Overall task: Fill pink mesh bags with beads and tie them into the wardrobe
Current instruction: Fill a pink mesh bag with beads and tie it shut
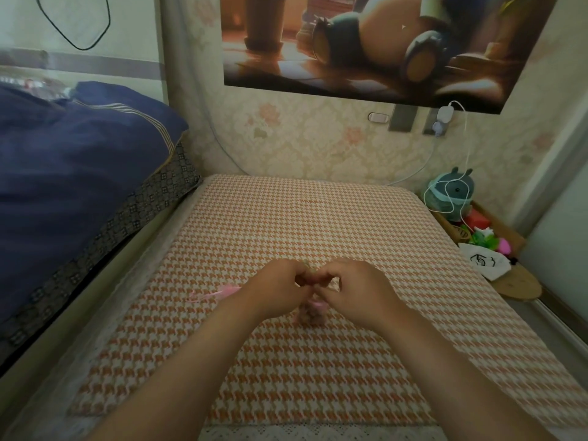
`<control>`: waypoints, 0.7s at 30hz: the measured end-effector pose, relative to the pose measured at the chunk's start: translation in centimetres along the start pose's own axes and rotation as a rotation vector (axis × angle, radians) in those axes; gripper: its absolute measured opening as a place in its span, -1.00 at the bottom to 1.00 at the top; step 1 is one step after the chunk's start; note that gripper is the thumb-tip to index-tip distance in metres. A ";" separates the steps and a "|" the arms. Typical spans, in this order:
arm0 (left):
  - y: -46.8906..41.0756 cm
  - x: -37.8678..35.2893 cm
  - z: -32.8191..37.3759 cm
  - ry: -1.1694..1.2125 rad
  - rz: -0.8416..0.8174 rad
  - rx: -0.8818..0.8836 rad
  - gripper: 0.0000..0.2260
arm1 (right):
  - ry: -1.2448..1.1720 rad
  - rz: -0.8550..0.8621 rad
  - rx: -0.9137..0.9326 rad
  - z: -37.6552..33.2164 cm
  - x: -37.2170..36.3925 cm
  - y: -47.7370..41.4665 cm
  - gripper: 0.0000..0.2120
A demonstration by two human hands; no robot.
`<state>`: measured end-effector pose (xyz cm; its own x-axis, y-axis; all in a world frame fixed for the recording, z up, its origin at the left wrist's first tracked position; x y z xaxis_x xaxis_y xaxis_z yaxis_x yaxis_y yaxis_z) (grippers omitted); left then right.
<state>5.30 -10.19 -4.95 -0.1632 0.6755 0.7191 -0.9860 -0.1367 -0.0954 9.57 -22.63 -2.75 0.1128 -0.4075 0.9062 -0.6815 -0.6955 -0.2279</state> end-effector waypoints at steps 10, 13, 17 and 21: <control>0.3 0.1 0.4 0.009 -0.012 -0.035 -0.85 | 0.147 -0.102 0.025 0.3 -0.9 0.3 -0.75; 0.4 -0.2 -0.1 0.103 -0.038 -0.021 -0.72 | 0.145 -0.130 0.037 0.4 -1.4 0.4 -0.73; 0.7 -1.6 -0.4 0.086 -0.116 -0.022 -0.32 | 0.103 -0.139 0.040 0.2 -1.3 0.5 -0.75; 0.1 -2.1 -0.4 0.066 -0.049 -0.077 -0.74 | 0.093 -0.116 0.020 0.3 -1.1 0.5 -0.73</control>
<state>5.54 -11.33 -6.69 -0.1145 0.7268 0.6772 -0.9921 -0.0483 -0.1159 9.32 -22.73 -4.02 0.1219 -0.2678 0.9557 -0.6529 -0.7469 -0.1260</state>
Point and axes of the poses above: each hand's wrist, its own y-axis away from the middle knuckle, its own x-axis out of the back of the hand, z = x × y, the point moved 8 cm from there along -y, towards the middle knuckle, and after that the axes turned 1 degree about y, right-handed, at the moved point
